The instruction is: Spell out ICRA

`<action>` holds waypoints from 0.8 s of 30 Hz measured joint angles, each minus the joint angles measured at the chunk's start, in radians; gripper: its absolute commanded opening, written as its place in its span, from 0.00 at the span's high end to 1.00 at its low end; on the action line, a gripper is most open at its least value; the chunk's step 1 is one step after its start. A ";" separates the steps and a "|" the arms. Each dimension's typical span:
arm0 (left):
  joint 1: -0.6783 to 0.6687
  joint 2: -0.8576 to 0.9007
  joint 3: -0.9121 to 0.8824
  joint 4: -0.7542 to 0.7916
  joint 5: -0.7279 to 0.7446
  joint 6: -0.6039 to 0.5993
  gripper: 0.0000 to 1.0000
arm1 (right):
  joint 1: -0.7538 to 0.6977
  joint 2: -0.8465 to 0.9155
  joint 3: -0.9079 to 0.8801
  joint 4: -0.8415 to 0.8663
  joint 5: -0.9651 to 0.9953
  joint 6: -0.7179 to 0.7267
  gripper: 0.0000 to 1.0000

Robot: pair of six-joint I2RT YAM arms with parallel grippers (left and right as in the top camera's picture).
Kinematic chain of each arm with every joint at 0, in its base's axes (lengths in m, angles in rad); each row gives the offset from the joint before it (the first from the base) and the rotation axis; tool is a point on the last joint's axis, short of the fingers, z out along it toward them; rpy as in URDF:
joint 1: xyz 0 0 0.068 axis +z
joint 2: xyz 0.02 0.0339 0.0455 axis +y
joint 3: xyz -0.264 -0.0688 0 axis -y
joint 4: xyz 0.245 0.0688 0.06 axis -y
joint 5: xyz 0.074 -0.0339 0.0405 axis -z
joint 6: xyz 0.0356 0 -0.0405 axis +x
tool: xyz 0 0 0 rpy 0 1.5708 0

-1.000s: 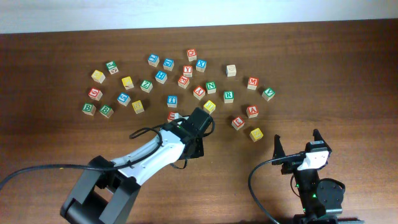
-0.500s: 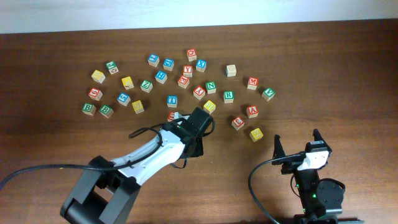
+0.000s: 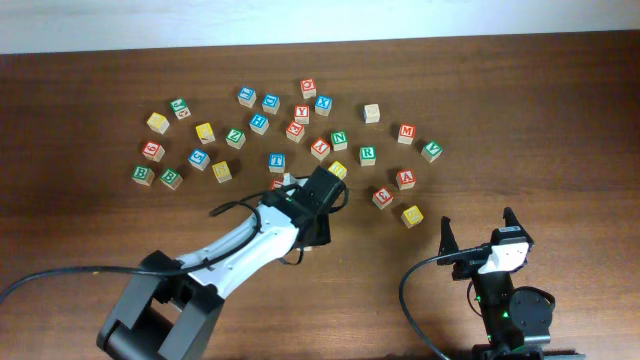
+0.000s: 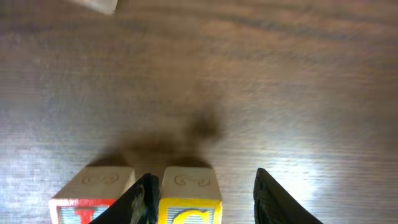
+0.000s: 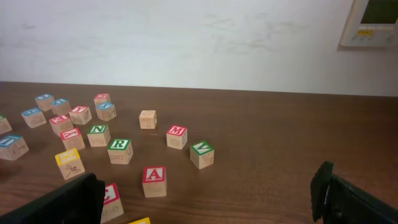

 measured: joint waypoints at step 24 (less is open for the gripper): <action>0.573 -0.315 0.351 -0.517 -0.029 0.071 0.01 | 0.000 0.000 0.000 0.000 0.000 0.000 0.02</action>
